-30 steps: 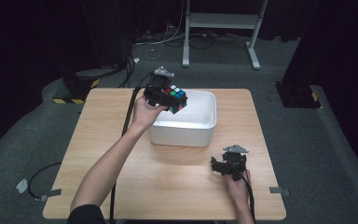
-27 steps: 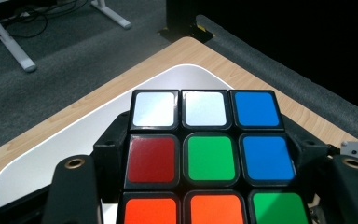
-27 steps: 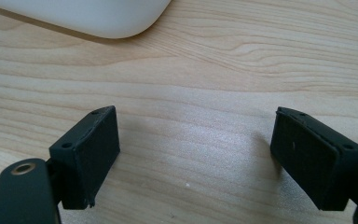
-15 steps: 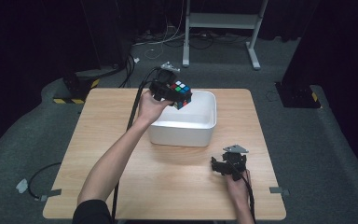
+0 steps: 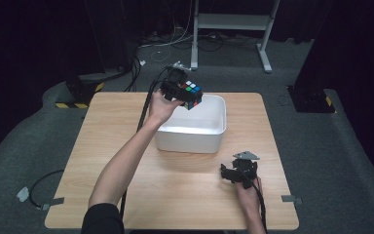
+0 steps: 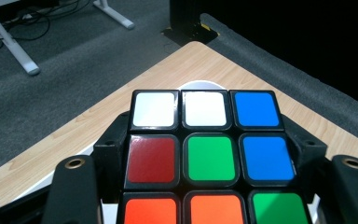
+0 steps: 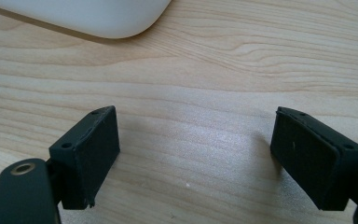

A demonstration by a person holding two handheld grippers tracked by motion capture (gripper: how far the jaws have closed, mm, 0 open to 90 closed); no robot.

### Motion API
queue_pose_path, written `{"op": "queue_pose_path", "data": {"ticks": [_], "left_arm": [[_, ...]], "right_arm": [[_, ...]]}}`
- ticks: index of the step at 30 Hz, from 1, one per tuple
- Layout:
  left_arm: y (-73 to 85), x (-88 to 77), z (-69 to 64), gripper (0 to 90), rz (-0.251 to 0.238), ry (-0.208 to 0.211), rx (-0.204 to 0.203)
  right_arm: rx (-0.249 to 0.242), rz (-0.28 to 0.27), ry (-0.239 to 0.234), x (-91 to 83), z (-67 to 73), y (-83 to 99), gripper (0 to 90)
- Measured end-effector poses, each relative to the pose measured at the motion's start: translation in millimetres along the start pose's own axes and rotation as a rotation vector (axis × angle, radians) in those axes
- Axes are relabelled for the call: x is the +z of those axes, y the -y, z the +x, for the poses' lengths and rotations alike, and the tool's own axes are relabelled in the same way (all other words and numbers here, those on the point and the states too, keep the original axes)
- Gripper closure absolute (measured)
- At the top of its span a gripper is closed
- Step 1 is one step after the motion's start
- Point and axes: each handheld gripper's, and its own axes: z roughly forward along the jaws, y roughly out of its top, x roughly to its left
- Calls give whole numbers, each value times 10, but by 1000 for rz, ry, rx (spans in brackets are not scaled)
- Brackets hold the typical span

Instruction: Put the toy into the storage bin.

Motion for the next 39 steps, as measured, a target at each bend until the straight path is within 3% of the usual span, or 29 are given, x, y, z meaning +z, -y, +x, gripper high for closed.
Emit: {"op": "queue_pose_path", "data": {"ticks": [11,25,39], "left_arm": [[-8,197,114,336,0,-14,-28],[41,484,173,336,69,-18,-23],[144,743,193,337,112,-19,-62]], "right_arm": [[-2,0,-1,2,-1,-1,154],[-4,-1,0,3,-3,-1,153],[-4,-1,0,3,-3,-2,153]]}}
